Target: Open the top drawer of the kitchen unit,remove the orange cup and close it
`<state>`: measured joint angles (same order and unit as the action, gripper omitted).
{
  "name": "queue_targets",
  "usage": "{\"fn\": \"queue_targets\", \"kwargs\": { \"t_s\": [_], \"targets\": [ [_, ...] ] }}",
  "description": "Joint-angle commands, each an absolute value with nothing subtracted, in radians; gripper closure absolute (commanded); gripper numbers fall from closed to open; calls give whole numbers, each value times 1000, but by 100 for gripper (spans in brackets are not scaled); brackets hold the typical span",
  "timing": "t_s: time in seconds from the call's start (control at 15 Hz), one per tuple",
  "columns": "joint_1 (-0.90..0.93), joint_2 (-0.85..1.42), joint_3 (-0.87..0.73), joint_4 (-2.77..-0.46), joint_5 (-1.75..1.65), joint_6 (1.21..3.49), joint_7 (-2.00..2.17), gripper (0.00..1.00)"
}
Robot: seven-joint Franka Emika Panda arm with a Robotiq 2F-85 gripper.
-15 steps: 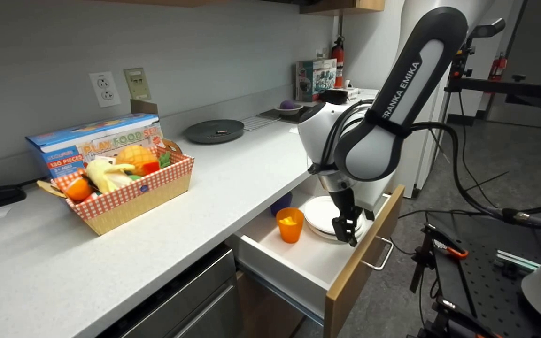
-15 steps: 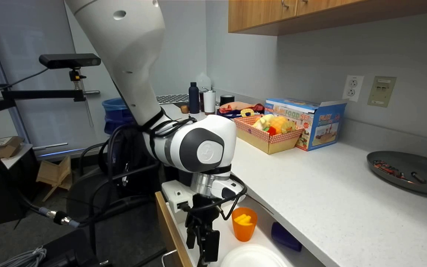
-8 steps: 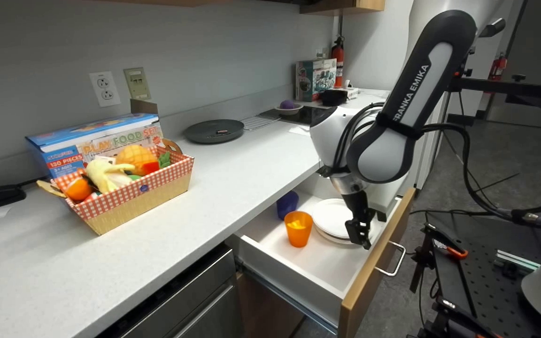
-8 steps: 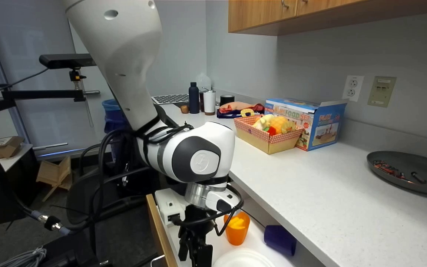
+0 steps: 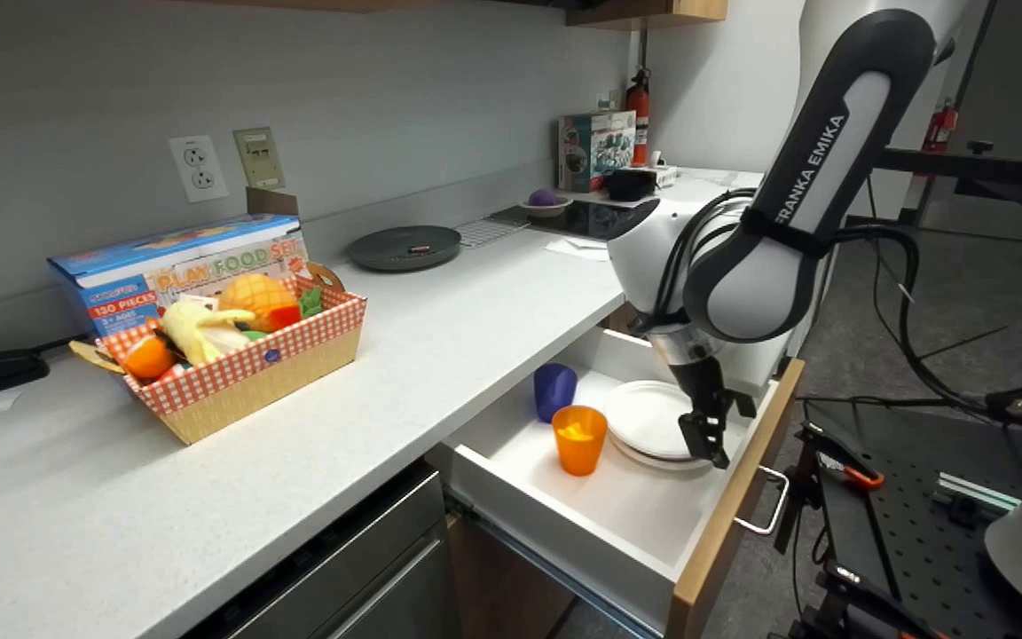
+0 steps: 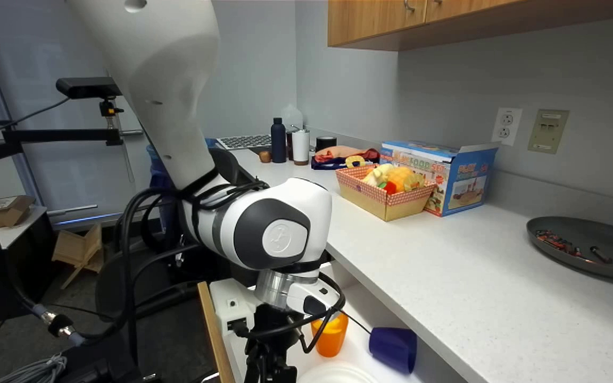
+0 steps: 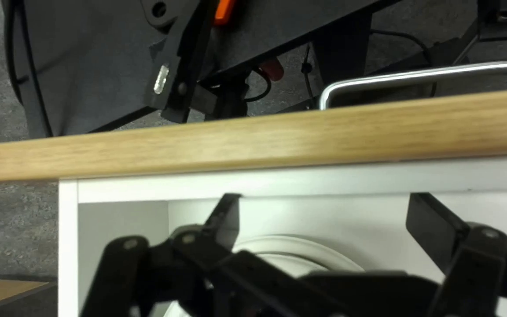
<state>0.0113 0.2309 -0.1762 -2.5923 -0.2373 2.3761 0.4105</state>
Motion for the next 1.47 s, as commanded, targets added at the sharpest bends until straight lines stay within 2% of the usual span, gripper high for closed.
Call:
{"fn": "queue_targets", "kwargs": {
  "t_s": [0.0,0.4,1.0,1.4],
  "targets": [
    [3,178,-178,-2605,-267,2356,411,0],
    [-13,155,-146,-2510,-152,2403,396,0],
    [10,287,-157,-2381,-97,2679,477,0],
    [31,395,-202,-2331,-97,2777,480,0]
  ]
}}
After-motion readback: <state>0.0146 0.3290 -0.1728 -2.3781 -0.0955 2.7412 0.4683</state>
